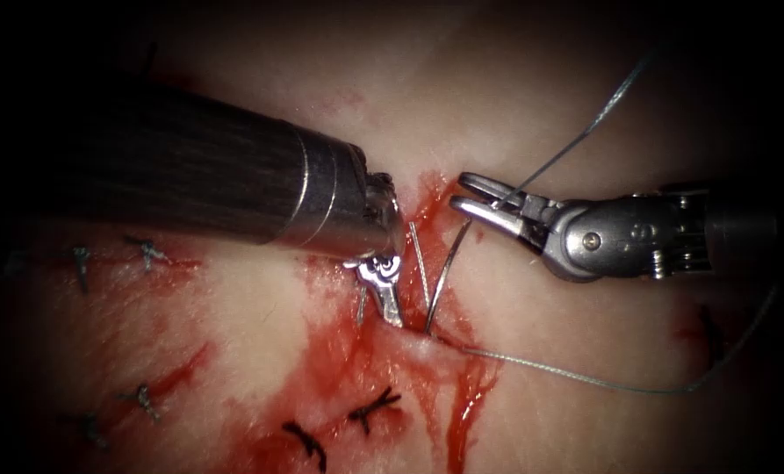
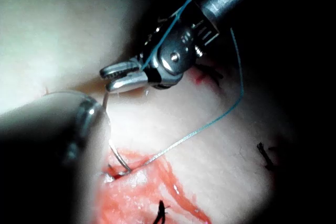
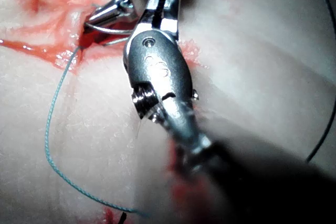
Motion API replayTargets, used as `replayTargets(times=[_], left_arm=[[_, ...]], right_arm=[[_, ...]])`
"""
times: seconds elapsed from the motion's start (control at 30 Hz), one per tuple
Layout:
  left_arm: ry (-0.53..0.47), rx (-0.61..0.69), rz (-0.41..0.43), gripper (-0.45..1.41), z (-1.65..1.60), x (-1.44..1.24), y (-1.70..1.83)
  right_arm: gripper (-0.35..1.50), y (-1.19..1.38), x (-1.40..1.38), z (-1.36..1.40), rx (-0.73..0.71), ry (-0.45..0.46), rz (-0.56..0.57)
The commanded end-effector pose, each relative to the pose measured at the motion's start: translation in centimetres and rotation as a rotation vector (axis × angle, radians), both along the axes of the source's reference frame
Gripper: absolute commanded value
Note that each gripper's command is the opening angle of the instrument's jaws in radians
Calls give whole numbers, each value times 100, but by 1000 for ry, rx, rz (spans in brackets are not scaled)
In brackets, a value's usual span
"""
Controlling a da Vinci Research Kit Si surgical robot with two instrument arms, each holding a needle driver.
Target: Wound Closure
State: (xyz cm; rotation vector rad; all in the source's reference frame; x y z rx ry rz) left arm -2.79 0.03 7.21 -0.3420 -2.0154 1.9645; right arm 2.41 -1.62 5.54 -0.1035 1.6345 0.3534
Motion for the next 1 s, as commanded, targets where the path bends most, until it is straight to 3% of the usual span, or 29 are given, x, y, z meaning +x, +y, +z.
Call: replayTargets(times=[0.03,0.47,1.0], left_arm=[[0,1,1,-45,5,-5,0],[-4,1,7,-45,4,-5,-1],[-6,0,7,-45,3,-5,-1]], right_arm=[[-35,-2,9,2,11,8,-2],[-35,2,6,1,121,43,36],[-35,8,5,-1,96,42,56]])
